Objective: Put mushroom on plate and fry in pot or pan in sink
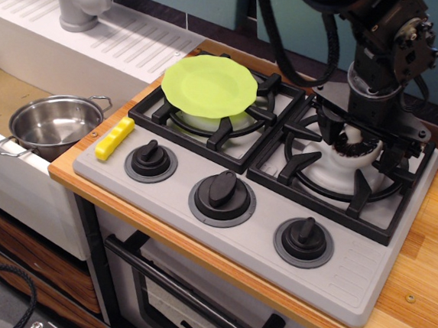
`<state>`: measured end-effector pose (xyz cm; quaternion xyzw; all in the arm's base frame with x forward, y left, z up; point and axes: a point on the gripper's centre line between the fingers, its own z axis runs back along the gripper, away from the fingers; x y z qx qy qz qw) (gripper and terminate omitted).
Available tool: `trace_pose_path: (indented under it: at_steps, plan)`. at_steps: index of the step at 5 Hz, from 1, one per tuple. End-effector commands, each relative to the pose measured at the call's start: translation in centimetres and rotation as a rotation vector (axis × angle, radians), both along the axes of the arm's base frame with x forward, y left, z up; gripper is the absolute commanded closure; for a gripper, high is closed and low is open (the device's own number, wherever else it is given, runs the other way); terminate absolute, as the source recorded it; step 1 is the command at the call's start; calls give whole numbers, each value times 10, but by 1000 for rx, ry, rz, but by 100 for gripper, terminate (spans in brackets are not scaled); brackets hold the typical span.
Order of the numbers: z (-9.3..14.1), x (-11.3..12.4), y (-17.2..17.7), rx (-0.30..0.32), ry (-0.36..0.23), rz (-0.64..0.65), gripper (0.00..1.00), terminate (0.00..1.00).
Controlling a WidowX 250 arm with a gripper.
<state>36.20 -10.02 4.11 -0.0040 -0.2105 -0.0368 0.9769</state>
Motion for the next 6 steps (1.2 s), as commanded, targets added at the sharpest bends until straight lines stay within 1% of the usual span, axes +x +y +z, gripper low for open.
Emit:
trace_pose_path:
  at_steps: [1,2,4,5,6]
  plan:
    - [13,5,-5,-11,-13,9,100,0]
    - [22,6,-5,-3,10,11,100,0]
    - [62,-3,5,39,69,3,100,0]
    - [74,0,17,57,85,-13,100,0]
    - [84,3,37,93,93,-37,100,0]
